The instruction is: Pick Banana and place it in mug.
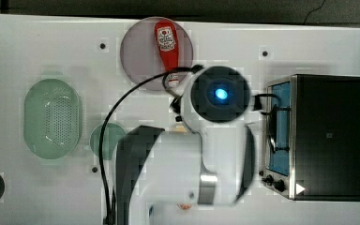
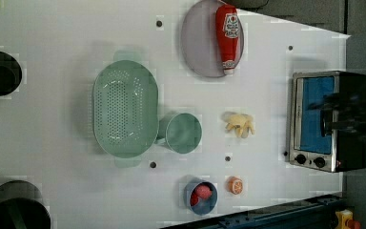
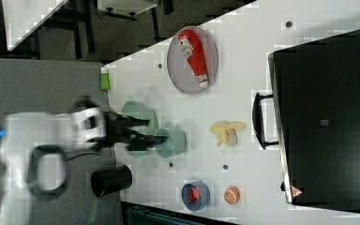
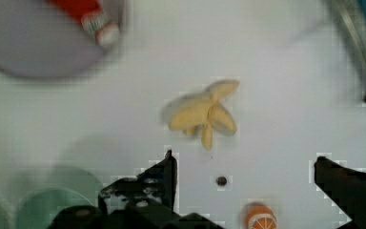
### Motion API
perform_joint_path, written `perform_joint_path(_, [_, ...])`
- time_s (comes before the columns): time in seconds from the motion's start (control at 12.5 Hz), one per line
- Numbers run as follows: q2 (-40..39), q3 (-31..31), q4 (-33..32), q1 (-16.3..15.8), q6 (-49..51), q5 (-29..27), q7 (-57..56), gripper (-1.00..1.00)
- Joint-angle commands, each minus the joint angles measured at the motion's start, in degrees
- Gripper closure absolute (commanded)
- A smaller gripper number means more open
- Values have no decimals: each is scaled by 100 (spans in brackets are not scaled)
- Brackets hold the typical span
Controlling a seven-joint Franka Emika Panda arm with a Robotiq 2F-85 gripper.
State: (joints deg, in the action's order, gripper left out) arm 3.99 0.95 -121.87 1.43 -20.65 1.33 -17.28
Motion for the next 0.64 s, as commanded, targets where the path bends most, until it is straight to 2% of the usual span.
perform_joint_path(0.08, [-261,43,-572,-23,-412,-83,-1702,-100])
perform_joint_path(0.64, [-1294,52,-1433,-4,-2718,-83,-3767,-100])
